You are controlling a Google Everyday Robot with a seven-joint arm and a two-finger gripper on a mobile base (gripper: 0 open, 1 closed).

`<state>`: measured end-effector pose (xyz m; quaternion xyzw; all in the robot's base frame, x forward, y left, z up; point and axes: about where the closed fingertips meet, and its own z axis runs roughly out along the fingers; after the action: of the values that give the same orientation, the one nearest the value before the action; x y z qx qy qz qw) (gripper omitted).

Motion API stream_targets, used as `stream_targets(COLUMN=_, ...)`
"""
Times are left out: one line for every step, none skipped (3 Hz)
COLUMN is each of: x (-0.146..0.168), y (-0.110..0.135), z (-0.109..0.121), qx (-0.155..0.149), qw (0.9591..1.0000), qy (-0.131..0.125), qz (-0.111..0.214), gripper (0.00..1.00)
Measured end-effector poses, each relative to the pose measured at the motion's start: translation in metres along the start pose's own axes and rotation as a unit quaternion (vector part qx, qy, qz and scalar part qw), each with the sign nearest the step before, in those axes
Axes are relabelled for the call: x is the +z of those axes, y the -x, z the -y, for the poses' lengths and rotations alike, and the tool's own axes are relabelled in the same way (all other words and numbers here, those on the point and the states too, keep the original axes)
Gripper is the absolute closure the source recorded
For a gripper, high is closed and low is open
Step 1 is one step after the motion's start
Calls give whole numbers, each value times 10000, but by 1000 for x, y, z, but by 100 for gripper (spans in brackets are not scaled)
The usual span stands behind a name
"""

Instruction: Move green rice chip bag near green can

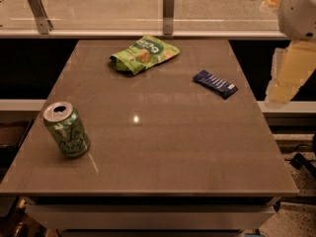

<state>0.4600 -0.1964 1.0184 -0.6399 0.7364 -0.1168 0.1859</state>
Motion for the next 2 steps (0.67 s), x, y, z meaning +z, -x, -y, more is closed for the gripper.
stream_targets(x=-5, y=11, z=23, qx=-409, qw=9990, qy=-187, qz=3, gripper=0)
stream_targets(x=-4, y=24, z=49, qx=-733, qw=9969, qy=-253, qz=138, gripper=0)
